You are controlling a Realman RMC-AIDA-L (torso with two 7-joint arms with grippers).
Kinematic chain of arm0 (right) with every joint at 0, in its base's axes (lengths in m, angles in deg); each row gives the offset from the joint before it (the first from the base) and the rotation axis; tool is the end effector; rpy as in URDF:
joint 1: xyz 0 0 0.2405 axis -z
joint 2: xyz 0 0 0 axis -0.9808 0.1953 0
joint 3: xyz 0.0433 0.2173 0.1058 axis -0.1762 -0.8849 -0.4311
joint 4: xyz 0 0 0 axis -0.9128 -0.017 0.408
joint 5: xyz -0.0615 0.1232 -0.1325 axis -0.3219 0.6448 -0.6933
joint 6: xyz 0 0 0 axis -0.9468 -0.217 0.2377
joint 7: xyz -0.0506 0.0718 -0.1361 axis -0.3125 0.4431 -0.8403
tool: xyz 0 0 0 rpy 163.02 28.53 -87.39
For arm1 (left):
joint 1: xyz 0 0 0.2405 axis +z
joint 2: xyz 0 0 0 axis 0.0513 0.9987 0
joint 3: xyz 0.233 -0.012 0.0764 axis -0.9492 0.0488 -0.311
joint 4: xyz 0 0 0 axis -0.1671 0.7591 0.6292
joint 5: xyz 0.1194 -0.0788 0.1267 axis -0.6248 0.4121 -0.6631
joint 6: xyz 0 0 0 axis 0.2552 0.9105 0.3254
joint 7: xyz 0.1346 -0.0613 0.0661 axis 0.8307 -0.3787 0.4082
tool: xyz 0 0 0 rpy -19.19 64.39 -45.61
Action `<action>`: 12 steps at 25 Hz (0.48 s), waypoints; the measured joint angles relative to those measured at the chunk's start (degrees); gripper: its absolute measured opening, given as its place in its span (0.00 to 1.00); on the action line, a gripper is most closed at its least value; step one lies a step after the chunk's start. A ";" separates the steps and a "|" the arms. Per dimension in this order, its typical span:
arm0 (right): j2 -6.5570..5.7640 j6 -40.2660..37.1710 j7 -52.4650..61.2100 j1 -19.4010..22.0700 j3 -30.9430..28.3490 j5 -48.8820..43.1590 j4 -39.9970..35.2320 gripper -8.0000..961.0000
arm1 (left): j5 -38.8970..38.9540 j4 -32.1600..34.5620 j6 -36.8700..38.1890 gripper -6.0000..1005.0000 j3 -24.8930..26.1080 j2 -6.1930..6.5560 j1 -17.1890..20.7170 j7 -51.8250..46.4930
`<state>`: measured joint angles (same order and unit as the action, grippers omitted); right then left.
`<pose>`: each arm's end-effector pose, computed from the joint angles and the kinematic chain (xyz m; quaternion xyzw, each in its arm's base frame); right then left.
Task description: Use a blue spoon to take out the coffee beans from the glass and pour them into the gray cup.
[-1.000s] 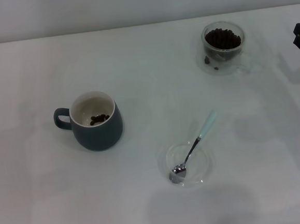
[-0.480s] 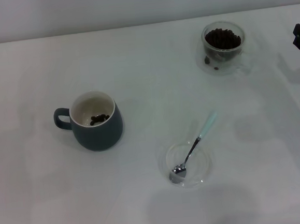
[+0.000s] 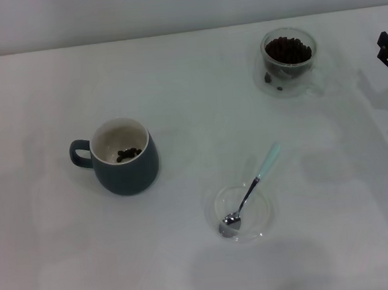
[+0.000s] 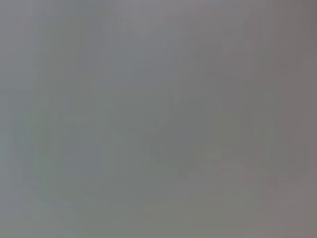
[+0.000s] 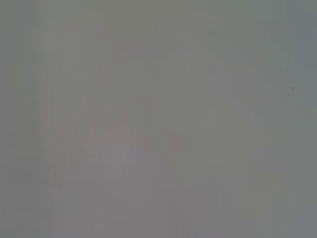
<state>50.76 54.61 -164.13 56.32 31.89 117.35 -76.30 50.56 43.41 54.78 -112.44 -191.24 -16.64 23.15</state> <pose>0.3625 0.3112 0.0412 -0.6720 0.2777 0.2664 0.6327 -0.3444 0.2955 0.0222 -0.6093 -0.2781 -0.2939 0.6819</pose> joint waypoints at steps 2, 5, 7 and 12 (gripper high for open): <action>0.00 0.04 0.00 0.00 0.00 0.00 0.02 0.88 | 0.00 0.00 0.00 0.77 0.00 0.00 0.00 0.00; 0.00 0.21 0.00 0.00 0.00 0.00 0.03 0.88 | 0.00 0.00 0.00 0.77 0.00 0.00 0.05 0.00; 0.00 0.19 0.01 0.00 0.00 0.00 0.04 0.88 | 0.00 0.00 0.00 0.77 0.00 0.00 0.09 0.00; 0.00 0.06 0.00 -0.06 0.00 0.00 0.04 0.88 | 0.00 -0.14 -0.01 0.77 0.00 0.00 0.08 0.00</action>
<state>50.76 54.67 -164.13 56.26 31.89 117.35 -76.26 50.56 43.28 54.77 -112.44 -191.24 -16.56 23.15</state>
